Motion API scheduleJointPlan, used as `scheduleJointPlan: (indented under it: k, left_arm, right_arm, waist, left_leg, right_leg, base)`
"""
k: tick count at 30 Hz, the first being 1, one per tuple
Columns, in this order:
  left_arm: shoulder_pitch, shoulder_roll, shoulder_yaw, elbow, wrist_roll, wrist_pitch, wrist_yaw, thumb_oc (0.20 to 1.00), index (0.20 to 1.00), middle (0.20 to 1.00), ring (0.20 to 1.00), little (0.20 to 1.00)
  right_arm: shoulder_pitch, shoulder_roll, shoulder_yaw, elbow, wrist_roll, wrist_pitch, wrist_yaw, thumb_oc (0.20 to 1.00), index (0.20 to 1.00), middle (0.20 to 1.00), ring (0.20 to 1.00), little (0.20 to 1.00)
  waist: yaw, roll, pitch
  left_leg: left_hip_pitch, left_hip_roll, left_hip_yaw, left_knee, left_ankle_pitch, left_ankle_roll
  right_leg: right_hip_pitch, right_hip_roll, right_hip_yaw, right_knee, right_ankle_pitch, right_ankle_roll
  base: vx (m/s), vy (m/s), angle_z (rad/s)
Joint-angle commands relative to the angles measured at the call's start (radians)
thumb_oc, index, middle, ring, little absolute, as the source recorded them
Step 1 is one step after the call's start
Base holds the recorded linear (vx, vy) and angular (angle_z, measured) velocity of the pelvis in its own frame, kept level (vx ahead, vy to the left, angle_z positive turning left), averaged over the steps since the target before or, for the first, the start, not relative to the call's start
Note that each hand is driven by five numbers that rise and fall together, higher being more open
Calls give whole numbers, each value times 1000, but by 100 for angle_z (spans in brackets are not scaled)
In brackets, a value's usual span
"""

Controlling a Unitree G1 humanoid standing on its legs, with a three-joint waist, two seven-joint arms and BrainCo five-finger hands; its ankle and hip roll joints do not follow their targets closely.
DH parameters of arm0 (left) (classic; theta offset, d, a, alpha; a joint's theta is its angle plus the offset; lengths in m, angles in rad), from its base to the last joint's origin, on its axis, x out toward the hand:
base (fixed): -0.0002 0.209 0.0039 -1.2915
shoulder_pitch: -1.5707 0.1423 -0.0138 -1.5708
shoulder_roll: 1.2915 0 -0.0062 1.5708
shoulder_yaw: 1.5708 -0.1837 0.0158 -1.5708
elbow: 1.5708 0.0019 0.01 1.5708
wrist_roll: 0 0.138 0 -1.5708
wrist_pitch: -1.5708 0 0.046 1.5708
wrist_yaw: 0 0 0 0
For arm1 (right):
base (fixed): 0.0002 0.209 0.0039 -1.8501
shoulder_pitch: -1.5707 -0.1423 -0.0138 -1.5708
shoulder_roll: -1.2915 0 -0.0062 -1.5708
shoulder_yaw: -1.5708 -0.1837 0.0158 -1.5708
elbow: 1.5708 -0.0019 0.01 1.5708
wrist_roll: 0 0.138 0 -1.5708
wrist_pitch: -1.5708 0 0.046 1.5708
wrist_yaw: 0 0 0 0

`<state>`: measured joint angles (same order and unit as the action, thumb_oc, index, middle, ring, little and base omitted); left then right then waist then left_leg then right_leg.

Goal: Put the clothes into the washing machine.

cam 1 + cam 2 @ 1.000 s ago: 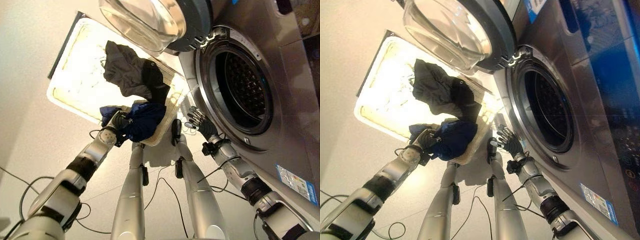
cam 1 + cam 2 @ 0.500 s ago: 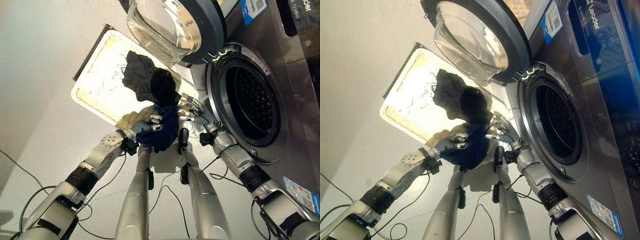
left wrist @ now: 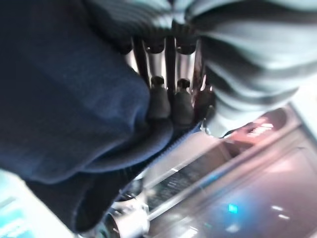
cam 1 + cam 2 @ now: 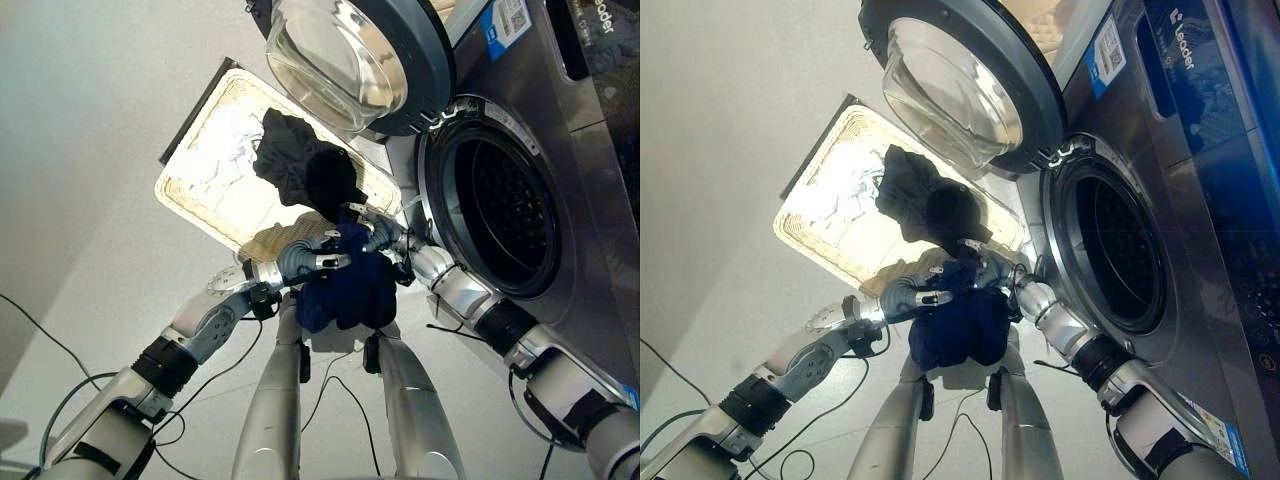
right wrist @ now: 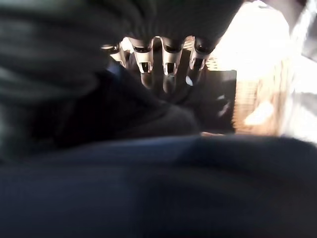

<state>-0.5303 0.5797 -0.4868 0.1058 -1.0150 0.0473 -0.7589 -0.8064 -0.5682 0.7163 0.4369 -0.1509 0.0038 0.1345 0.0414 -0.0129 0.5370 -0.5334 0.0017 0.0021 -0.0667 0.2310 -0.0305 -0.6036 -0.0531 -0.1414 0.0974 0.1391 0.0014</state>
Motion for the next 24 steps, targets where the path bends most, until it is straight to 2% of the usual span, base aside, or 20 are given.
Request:
scheduleJointPlan:
  k: [1,5,10,11,12,13,15,16,18,20,24]
  left_arm:
    - [-42,-61,55,-182,-88,-50,-66,200,200,200,200,200]
    - [-45,-47,65,-210,-101,-18,-66,200,200,200,200,200]
    - [-47,-45,65,-215,-103,-15,-66,200,200,200,200,200]
    - [-41,-43,62,-242,-112,14,-83,200,200,200,200,200]
    - [-49,-67,26,-239,-109,26,-92,200,200,200,200,200]
    - [-56,-82,10,-223,-109,24,-97,200,200,200,200,200]
    - [-57,-94,1,-212,-108,20,-103,200,200,200,200,200]
    - [-56,-102,-9,-197,-115,10,-114,200,200,200,200,200]
    - [-53,-106,-10,-195,-118,9,-117,200,200,200,200,200]
    - [-33,-120,-9,-175,-123,-11,-126,200,200,200,200,200]
    - [13,-155,14,-159,-144,-26,-135,200,200,200,200,200]
  right_arm:
    - [-24,-57,74,-10,-75,-46,124,1000,1000,1000,1000,1000]
    - [-45,-95,111,-39,3,-41,219,1000,1000,1000,1000,1000]
    - [-48,-97,116,-43,24,-32,236,1000,1000,1000,1000,1000]
    - [-35,-98,128,-76,217,30,409,1000,1000,1000,1000,1000]
    - [18,-27,126,-101,593,215,740,1000,1000,1000,1000,1000]
    - [53,21,121,-95,736,280,835,1000,1000,1000,1000,1000]
    - [85,57,112,-94,851,335,873,1000,1000,1000,1000,1000]
    - [127,98,96,-86,965,388,938,1000,1000,1000,1000,1000]
    - [142,108,88,-89,985,402,949,1000,1000,1000,1000,1000]
    - [219,162,34,-108,1103,518,1036,1000,1000,1000,1000,1000]
    - [281,231,-43,-152,1190,651,1070,1000,1000,1000,1000,1000]
  waist:
    - [-1,16,-17]
    - [4,10,-17]
    - [4,9,-17]
    - [7,5,-17]
    - [10,4,-17]
    - [11,6,-17]
    - [9,9,-17]
    - [6,13,-17]
    - [5,15,-17]
    - [-8,19,-17]
    - [-26,21,-17]
  left_leg:
    - [9,-59,57,19,-53,-4]
    - [17,-61,52,14,-53,-3]
    - [10,-61,52,17,-51,-3]
    - [13,-62,46,17,-53,-3]
    - [9,-66,33,23,-49,-1]
    - [3,-68,30,25,-47,-1]
    - [-1,-68,31,28,-47,-2]
    - [-5,-68,36,27,-45,-3]
    - [-6,-68,37,27,-45,-4]
    - [-16,-68,50,21,-43,-7]
    - [-29,-64,74,5,-40,-11]
  right_leg:
    - [40,-27,4,-94,77,89]
    - [48,-25,2,-98,75,90]
    - [42,-26,3,-97,78,89]
    - [46,-25,1,-100,76,87]
    - [44,-21,3,-98,75,79]
    - [40,-22,1,-98,76,77]
    - [36,-23,0,-98,78,76]
    - [31,-24,-1,-101,81,77]
    - [30,-25,-2,-102,82,78]
    - [18,-27,-5,-116,93,83]
    - [2,-25,-3,-141,110,92]
  base:
    - [21,-35,7]
    - [8,-13,4]
    - [0,0,0]
    - [56,-44,-1]
    - [60,-48,0]
    - [34,-24,-1]
    - [0,0,0]
    - [0,0,0]
    - [0,14,-2]
    - [1,67,-6]
    - [6,75,-15]
